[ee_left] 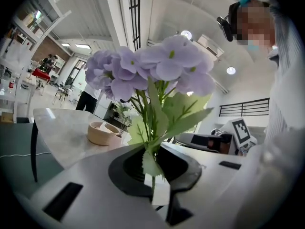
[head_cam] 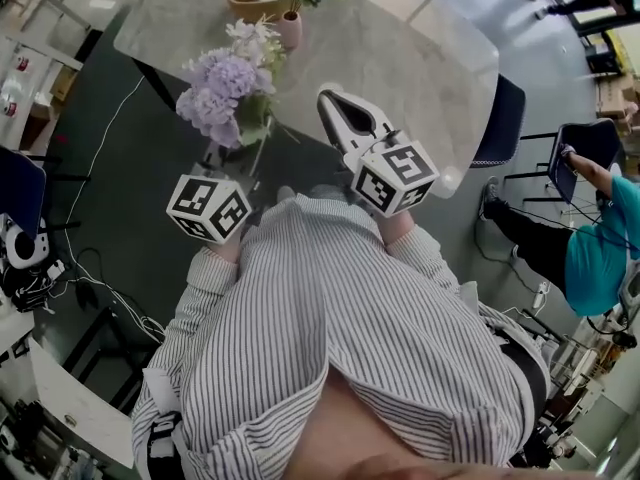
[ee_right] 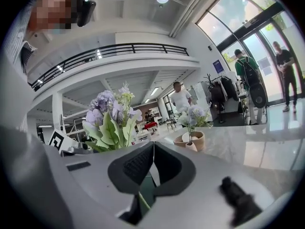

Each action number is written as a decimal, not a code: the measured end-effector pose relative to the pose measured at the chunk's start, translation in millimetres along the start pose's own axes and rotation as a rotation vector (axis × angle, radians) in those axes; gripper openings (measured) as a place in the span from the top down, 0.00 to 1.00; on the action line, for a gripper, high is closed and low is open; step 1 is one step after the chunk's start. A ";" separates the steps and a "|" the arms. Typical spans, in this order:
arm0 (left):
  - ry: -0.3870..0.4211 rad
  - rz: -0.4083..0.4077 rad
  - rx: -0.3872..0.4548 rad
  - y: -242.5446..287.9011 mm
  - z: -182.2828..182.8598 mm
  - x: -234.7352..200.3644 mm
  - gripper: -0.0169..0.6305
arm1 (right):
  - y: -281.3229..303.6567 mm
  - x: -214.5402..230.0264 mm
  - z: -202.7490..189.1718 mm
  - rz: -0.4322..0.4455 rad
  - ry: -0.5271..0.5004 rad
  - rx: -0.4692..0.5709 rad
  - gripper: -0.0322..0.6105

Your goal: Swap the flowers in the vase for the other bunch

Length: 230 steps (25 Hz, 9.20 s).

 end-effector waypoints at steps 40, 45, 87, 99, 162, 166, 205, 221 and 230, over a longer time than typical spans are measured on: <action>-0.070 0.087 -0.022 112.1 33.0 -113.6 0.90 | 145.8 104.9 13.1 0.036 0.039 -0.121 0.92; -0.086 0.091 -0.033 120.6 28.3 -123.0 0.90 | 159.0 113.5 6.2 0.060 0.044 -0.125 0.92; -0.158 0.170 -0.060 154.8 8.3 -163.6 0.90 | 246.0 184.7 -15.8 0.032 0.175 -0.093 0.65; -0.154 0.155 -0.068 160.0 8.8 -167.7 0.90 | 262.4 179.4 -15.3 0.054 0.148 -0.075 0.79; 0.068 0.055 0.036 165.5 87.1 -137.7 0.90 | 172.0 161.4 109.3 -0.036 -0.015 0.196 0.89; 0.085 0.045 0.057 170.5 108.9 -136.4 0.90 | 162.0 162.2 117.8 -0.047 -0.021 0.183 0.89; 0.142 0.031 -0.050 241.6 95.6 -186.9 0.90 | 135.2 214.5 35.3 -0.147 0.097 0.036 0.89; 0.088 0.013 -0.141 247.5 47.3 -200.9 0.90 | 138.4 223.3 17.3 -0.179 0.127 0.011 0.89; 0.093 0.015 -0.190 256.6 29.8 -202.3 0.90 | 139.5 228.8 10.3 -0.168 0.153 0.023 0.89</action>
Point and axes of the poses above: the fingertips, and each gripper's own axes: y forward along the fingers, x to its right, z out of its top, the point moved 3 cm from there along -y, backward along the fingers, and after that the axes turned 4 degrees about -z, right-handed, at the moved point
